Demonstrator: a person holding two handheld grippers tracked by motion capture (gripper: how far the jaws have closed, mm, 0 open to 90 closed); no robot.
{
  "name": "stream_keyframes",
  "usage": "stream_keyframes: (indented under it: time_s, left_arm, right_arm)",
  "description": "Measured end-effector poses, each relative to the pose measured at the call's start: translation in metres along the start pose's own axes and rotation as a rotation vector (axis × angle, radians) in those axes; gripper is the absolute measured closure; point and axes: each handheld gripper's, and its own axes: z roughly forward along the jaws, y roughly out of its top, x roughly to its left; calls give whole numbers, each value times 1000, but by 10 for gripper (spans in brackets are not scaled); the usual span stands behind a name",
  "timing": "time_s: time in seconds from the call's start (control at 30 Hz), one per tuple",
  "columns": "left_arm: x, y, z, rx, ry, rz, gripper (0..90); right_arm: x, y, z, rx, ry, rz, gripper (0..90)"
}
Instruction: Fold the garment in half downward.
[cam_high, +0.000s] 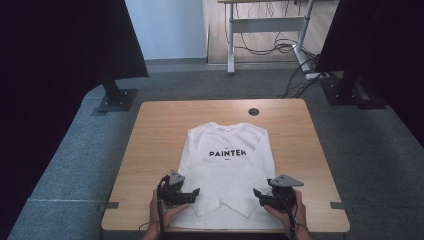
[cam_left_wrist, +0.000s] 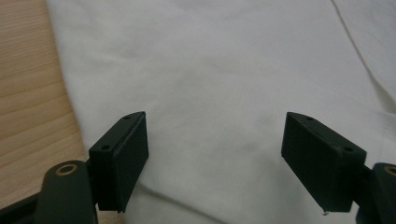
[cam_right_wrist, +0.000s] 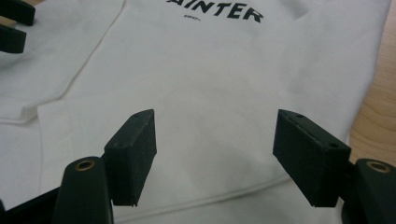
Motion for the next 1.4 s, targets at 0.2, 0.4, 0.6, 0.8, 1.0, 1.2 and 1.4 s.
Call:
stream_keyframes:
  time_s: [0.2, 0.4, 0.6, 0.8, 1.0, 1.2, 1.4]
  left_arm:
    - [3, 7, 3, -4, -3, 10, 221]
    - [5, 20, 11, 7, -12, 56, 227]
    - [14, 40, 27, 8, 14, 70, 217]
    - [26, 63, 41, -3, 59, 73, 213]
    - [36, 77, 58, 26, 70, 56, 210]
    - [38, 79, 68, 26, 78, 51, 205]
    - [38, 72, 76, 44, 84, 57, 196]
  right_arm:
    - [0, 7, 6, -2, 7, -10, 295]
    - [-1, 11, 12, 14, -5, -31, 293]
    - [-9, 22, 25, 33, -31, -41, 291]
    - [-23, 39, 47, 52, -60, -30, 289]
    - [-37, 54, 67, 55, -92, 2, 283]
    - [-45, 61, 83, 74, -135, 12, 277]
    - [-51, 58, 94, 97, -153, 23, 274]
